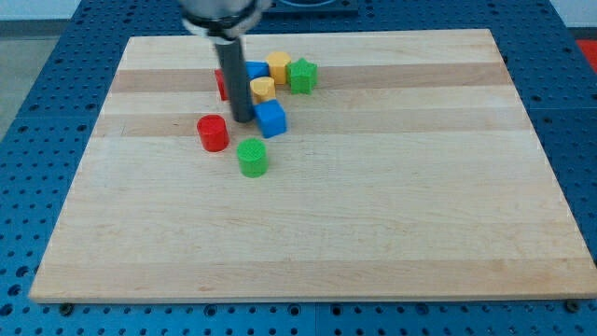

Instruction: Push the yellow heart to the top of the blue cube

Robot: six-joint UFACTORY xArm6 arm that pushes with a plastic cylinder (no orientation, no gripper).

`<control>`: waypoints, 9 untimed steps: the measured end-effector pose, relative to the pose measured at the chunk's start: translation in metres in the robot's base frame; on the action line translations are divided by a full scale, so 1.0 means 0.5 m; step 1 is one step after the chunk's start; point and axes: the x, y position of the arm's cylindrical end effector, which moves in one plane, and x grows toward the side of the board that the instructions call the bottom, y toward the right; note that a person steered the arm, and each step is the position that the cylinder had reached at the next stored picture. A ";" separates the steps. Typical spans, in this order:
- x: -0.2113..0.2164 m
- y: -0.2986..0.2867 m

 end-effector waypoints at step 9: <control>-0.019 0.081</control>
